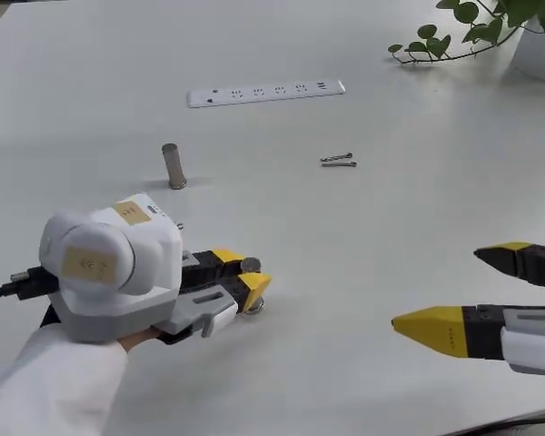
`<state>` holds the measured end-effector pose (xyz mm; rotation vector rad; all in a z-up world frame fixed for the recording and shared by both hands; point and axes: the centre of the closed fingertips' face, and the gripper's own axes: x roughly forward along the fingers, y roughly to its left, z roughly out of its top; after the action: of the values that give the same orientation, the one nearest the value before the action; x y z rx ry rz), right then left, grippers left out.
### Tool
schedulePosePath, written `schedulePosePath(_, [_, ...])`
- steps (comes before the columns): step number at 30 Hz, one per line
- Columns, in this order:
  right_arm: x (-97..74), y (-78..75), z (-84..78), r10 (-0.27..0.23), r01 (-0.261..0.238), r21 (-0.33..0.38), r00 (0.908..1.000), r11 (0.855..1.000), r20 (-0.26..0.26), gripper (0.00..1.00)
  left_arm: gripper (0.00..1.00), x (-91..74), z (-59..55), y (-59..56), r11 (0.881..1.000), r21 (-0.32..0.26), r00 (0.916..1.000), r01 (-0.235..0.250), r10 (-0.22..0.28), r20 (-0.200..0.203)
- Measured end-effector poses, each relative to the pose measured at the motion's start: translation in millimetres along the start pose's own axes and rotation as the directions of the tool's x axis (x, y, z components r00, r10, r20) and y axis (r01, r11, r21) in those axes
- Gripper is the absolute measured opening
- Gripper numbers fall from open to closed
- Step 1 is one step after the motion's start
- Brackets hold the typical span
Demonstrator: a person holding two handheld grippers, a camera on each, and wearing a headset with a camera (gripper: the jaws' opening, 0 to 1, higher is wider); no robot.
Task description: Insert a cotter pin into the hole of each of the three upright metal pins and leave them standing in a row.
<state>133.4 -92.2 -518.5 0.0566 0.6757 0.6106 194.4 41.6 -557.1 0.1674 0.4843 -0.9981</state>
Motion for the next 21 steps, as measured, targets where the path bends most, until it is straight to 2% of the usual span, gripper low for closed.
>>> schedulePosePath(10, [-0.1, -1.2, -1.8, 0.002, -0.002, 0.005, 1.0000, 1.000, -0.008, 0.90, 0.10, 4.5, -8.0, -4.5, 1.000, -0.007, 0.9999, 0.006, -0.006, -0.012])
schedulePosePath(16, [0.8, -1.7, -1.2, 0.008, -0.008, 0.012, 1.0000, 1.000, -0.005, 0.90, 0.10, 4.5, -7.3, -5.3, 0.999, -0.039, 0.9999, 0.002, -0.001, 0.017])
schedulePosePath(21, [1.7, -1.3, -3.5, 0.014, -0.014, 0.016, 0.9998, 1.000, -0.011, 0.90, 0.10, 3.1, -8.2, -6.6, 1.000, -0.030, 0.9996, -0.003, 0.004, 0.028])
